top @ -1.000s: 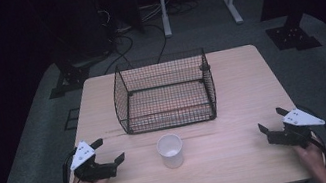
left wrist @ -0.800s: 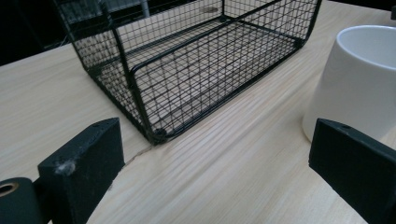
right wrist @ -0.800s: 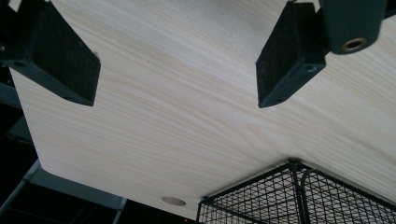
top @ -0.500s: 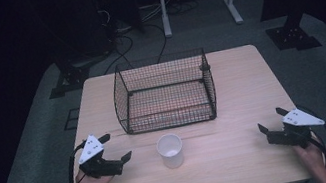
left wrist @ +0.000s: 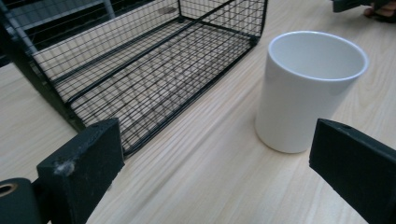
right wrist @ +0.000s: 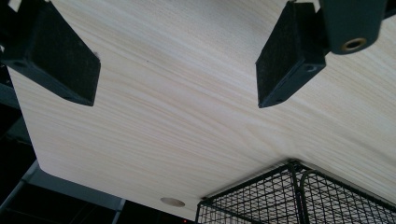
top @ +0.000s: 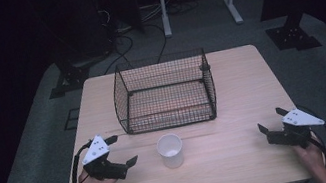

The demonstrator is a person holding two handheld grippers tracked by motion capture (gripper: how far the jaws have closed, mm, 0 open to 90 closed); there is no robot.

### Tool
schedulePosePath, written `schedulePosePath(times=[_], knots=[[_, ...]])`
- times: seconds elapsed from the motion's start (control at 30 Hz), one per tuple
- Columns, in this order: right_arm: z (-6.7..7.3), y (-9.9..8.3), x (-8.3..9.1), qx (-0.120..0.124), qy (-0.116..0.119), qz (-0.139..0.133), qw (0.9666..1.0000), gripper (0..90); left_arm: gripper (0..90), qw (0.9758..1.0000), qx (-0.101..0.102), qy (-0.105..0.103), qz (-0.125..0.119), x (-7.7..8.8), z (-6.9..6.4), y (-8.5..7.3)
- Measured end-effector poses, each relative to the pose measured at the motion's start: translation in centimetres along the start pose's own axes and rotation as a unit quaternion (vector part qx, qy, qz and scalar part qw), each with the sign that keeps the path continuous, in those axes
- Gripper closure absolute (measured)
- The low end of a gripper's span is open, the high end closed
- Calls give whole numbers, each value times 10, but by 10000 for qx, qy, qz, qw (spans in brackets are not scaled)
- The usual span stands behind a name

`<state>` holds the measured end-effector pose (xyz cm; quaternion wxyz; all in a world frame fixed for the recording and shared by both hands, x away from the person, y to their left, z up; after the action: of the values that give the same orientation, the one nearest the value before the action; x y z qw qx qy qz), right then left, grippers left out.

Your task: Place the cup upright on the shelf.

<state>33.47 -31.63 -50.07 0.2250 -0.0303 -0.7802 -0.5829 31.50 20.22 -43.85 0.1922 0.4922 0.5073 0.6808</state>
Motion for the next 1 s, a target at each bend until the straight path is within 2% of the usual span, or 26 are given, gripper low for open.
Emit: schedulePosePath(times=[0.23, 0.57, 0.83, 1.0], knots=[[0, 0, 0, 8, 3, 3, 10000, 131, 23, 9998, -97, -191, -56, 0, -9, 9], [0, 0, 0, -13, 3, 1, 10000, 131, 22, 9986, -307, -433, 78, -9, -24, 21], [0, 0, 0, -17, 10, -5, 10000, 131, 18, 9972, -424, -584, 198, -19, -35, 23], [0, 0, 0, -25, 9, -5, 10000, 131, 18, 9957, -485, -694, 365, -26, -41, 23]])
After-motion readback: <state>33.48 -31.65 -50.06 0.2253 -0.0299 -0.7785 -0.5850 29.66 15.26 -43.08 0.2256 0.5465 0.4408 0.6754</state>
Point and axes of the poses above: each handheld gripper's, and its own axes: x roughly backward along the jaws, y roughly out of its top, z roughly to its left, the point moved 5 cm from there along -x, roughly forward along the jaws, and after that the axes turned 8 degrees about -y, right-handed, at the moved point
